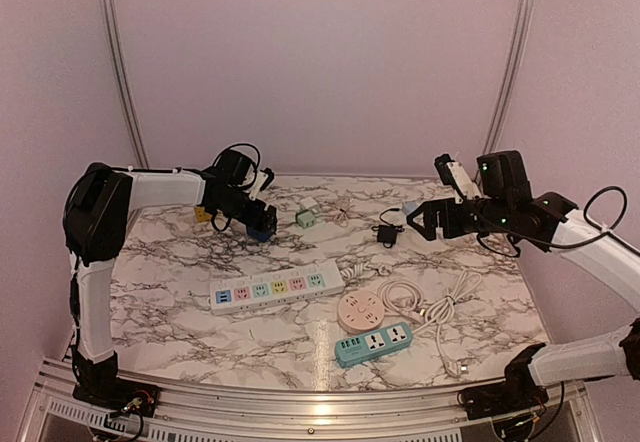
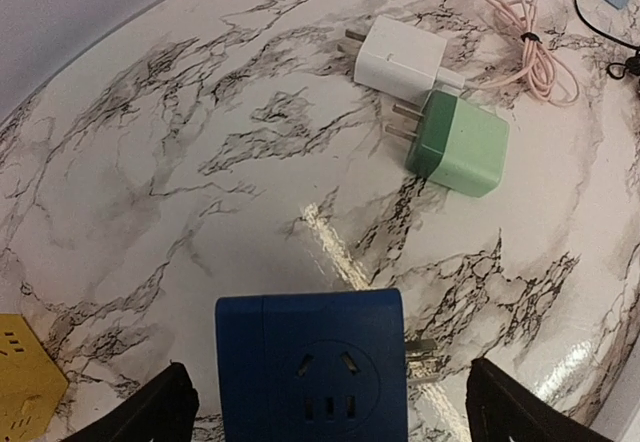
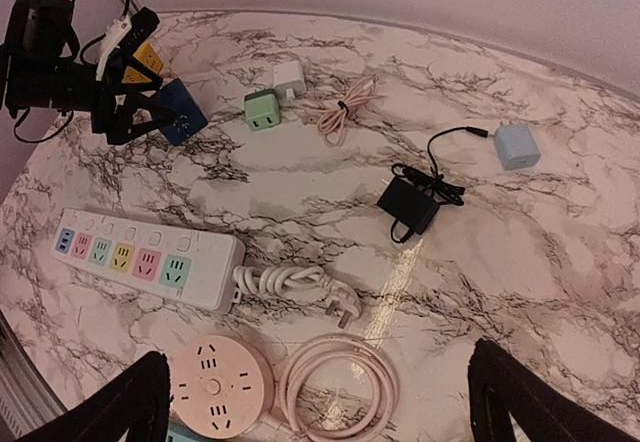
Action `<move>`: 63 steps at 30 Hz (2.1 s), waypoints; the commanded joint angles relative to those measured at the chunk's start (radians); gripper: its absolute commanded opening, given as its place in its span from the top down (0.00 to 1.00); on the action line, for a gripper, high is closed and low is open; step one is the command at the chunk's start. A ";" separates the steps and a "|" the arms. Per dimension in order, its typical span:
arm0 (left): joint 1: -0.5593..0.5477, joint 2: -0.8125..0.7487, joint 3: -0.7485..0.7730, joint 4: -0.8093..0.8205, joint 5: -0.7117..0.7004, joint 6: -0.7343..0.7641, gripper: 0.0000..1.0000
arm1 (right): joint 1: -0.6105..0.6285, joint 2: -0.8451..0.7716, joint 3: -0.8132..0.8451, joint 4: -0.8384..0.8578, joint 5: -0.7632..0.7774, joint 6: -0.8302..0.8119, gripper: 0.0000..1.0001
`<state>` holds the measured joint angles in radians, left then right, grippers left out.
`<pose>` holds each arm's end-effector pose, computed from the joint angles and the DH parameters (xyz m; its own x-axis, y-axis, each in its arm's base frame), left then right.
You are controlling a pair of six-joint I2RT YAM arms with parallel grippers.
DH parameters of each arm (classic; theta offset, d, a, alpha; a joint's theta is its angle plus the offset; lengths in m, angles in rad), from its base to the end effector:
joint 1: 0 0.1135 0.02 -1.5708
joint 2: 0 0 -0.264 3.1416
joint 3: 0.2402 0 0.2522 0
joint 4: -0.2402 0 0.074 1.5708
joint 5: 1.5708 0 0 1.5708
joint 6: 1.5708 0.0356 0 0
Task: Insert the plug
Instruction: Pick up the plug at the center of the board, then pass from the left arm to the right
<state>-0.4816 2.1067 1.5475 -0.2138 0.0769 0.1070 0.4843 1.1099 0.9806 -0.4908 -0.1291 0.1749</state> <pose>0.4176 -0.2214 0.1849 -0.5608 0.4132 -0.7175 0.5737 0.8187 0.0231 0.2122 0.1168 0.3143 -0.6029 -0.1222 -0.7884 -0.4565 0.8633 0.2153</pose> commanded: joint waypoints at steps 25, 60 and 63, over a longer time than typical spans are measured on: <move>0.012 0.046 0.055 -0.058 -0.001 0.038 0.18 | 0.009 -0.019 -0.030 0.030 -0.017 -0.008 0.01; -0.004 -0.237 -0.022 0.039 0.118 -0.076 0.74 | 0.009 0.027 0.036 0.089 -0.157 0.003 0.01; -0.035 -0.293 -0.040 0.047 0.107 -0.091 0.74 | 0.036 0.036 0.079 0.090 -0.194 -0.023 0.01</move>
<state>-0.4816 1.9125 1.5295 -0.2348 0.1715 0.0517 0.4854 1.1366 0.9676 -0.4423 -0.2508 0.1711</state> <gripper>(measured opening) 0.571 0.986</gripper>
